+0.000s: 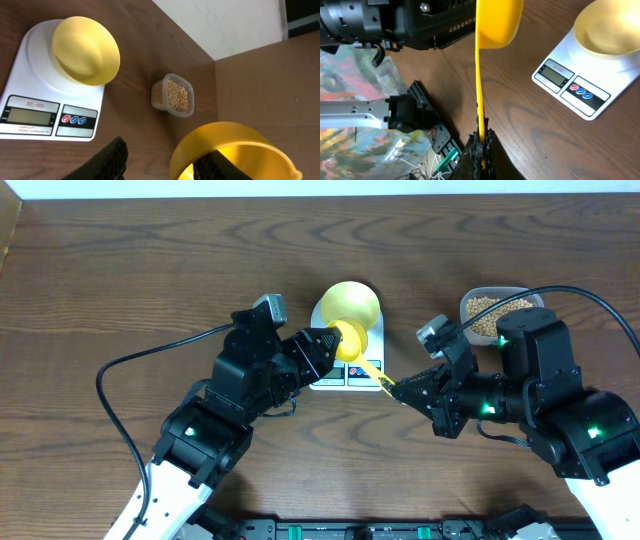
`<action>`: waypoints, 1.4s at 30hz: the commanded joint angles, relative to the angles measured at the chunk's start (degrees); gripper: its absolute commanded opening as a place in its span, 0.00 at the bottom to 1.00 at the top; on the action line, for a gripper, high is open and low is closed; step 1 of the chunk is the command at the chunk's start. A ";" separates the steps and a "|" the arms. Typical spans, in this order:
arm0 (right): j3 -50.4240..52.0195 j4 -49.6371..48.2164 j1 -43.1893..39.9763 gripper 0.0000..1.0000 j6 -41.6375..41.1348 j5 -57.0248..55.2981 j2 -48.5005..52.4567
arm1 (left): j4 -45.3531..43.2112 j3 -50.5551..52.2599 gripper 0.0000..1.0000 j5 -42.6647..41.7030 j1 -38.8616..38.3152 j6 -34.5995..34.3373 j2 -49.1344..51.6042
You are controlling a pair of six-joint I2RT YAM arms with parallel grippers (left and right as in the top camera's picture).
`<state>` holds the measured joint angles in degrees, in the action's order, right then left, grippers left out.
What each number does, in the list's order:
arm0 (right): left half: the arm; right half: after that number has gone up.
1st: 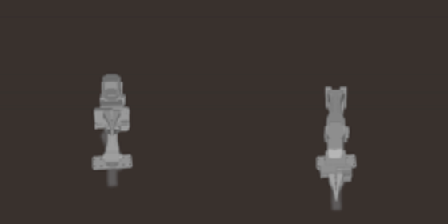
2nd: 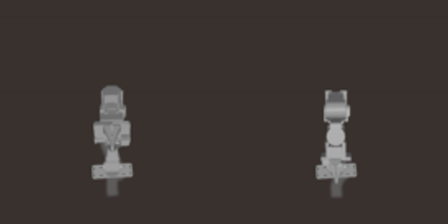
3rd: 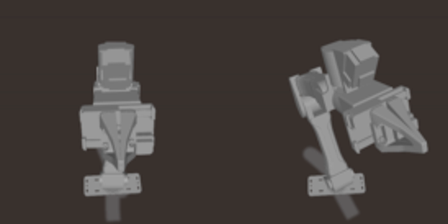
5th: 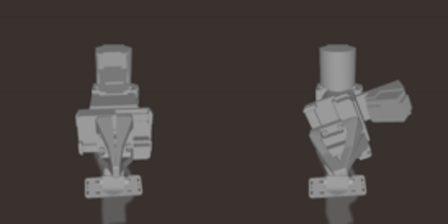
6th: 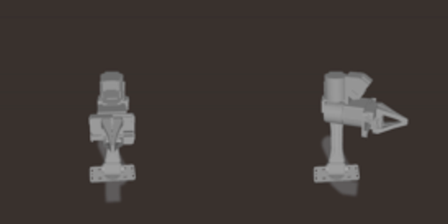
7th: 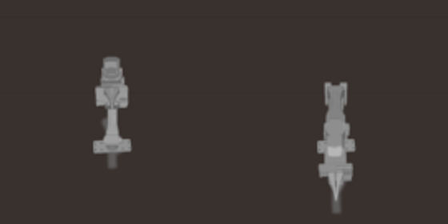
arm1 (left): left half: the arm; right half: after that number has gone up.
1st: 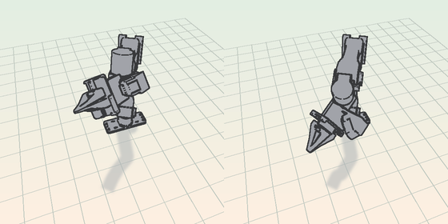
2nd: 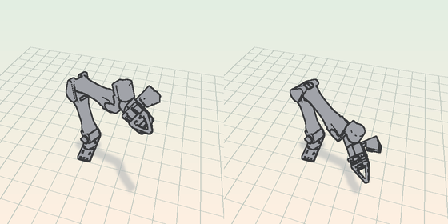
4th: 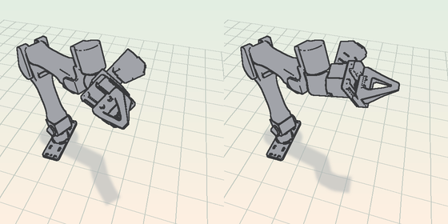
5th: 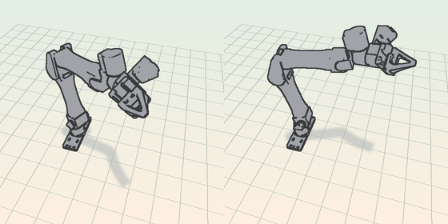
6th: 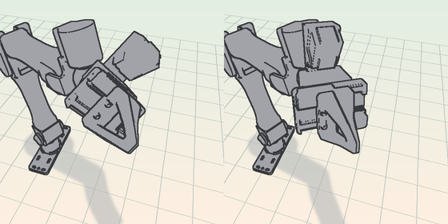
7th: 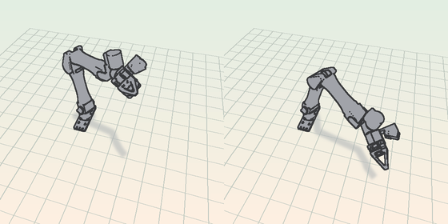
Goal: Scoop item into bowl and weigh 50g on scale
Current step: 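Grasp the scoop handle with the right gripper and release the left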
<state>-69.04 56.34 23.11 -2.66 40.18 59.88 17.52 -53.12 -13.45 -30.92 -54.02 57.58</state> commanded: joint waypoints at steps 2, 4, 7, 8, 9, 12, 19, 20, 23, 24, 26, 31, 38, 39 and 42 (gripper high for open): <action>-1.11 0.28 0.24 0.01 1.05 2.84 -0.20 | -0.24 -0.74 0.33 -0.48 0.04 -0.07 -0.04; -1.11 0.90 0.24 0.01 2.71 2.80 -0.20 | -0.24 -0.74 0.29 -0.46 0.04 -0.35 -0.04; -1.11 0.92 0.24 0.01 3.21 2.62 -0.20 | -0.24 -0.74 0.26 -0.46 0.04 -0.33 -0.04; -1.11 0.94 0.24 0.01 3.19 2.62 -0.20 | -0.26 -0.74 0.24 -0.46 0.04 -0.39 -0.04; -1.11 0.96 0.24 0.01 3.17 2.67 -0.20 | -0.24 -0.74 0.22 -0.48 0.04 -1.07 -0.04; -1.11 1.11 0.24 0.01 3.17 2.67 -0.20 | -0.26 -0.74 0.19 -0.46 0.04 -3.43 -0.04; -1.11 1.09 0.24 0.01 3.15 3.08 -0.20 | -0.26 -0.74 0.07 -0.48 0.04 -3.76 -0.04; -1.11 1.07 0.24 0.01 3.15 3.08 -0.20 | -0.26 -0.74 0.07 -0.68 0.04 -3.76 -0.04; -1.11 1.03 0.24 0.02 2.89 3.06 -0.20 | -0.28 -0.74 0.07 -0.94 0.04 -3.82 -0.04; -1.11 0.90 0.24 0.02 2.45 3.06 -0.20 | -0.28 -0.74 0.07 -0.92 0.04 -4.68 -0.04; -1.11 0.37 0.24 0.05 1.33 3.06 -0.20 | -0.35 -0.74 0.07 -0.92 0.04 -6.78 -0.04; -1.11 -1.99 0.24 0.05 -2.73 3.08 -0.20 | -1.84 -0.74 0.07 -1.09 0.04 -10.05 -0.04; -1.11 -4.57 0.24 0.13 -5.49 3.08 -0.20 | -4.26 -0.74 0.07 -1.68 0.04 -11.76 -0.04; -1.11 -4.70 0.24 0.13 -5.49 3.10 -0.20 | -4.92 -0.74 0.07 -2.12 0.04 -11.96 -0.04; -1.11 -4.79 0.24 0.17 -6.10 3.02 -0.20 | -5.68 -0.74 0.07 -2.40 0.04 -12.15 -0.04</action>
<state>-69.38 51.75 23.11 -7.51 42.33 59.88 12.43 -53.12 -15.11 -31.07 -64.93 57.65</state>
